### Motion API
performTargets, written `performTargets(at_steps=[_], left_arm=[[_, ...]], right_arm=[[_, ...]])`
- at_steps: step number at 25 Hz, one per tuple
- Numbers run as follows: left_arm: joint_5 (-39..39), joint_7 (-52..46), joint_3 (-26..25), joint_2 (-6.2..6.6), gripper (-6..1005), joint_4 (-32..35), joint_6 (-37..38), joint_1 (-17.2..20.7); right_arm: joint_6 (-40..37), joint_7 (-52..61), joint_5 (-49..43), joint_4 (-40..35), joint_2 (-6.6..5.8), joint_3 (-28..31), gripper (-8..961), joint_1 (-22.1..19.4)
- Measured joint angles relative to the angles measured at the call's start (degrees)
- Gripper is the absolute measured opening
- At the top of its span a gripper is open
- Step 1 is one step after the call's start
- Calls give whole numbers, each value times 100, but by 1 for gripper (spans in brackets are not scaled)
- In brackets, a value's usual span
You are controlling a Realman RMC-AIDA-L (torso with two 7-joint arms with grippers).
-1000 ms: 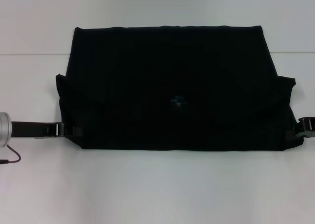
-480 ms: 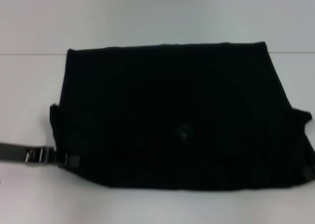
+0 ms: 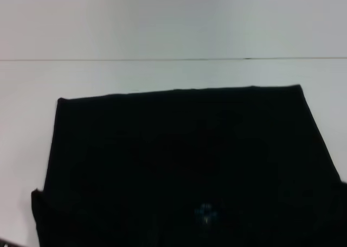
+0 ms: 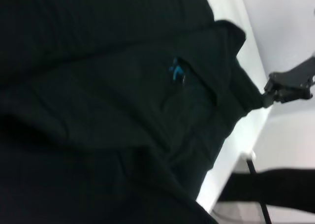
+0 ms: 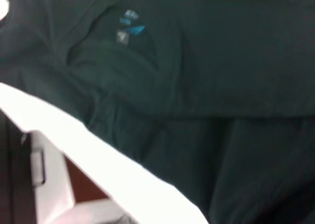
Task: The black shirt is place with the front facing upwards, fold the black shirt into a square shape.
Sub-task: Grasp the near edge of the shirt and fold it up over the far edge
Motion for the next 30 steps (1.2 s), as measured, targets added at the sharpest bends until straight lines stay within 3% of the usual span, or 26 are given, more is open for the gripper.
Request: performTargets(at_steps=[6,10,16,20,23,25,28,30], left_arm=[[176,187,-93,-53,30,-58,72,5],[159,167,-577,-27,30,-64,75,-93],[160,55,-2000,70,30,-47,-159,-294],[144,-163,-2852,67,30,-58,-767,-458],[-81,-226,-3195,9,30,-140,-1381,-504],[-357,-210,-3232,-22,30,-304,-1804,-506],[-794,-68,-3245,-121,30,-562,-2517,-500],[-1015,58,-3248,-255,30,-597,-2875,-496]], right_arm=[[36,-96,-132,25,148,52,29,-7],[32,-183,112,96,148,490,29,38],[279,75,709,842,-257,1663,30,151],[778,528,1293,977,-311,2081,30,168],[1211,637,1978,1127,-263,2162,30,168],[1558,586,2475,1237,-168,2207,30,165],[2276,443,3085,1293,81,2222,30,159],[2722,308,3291,1297,264,2215,30,184]])
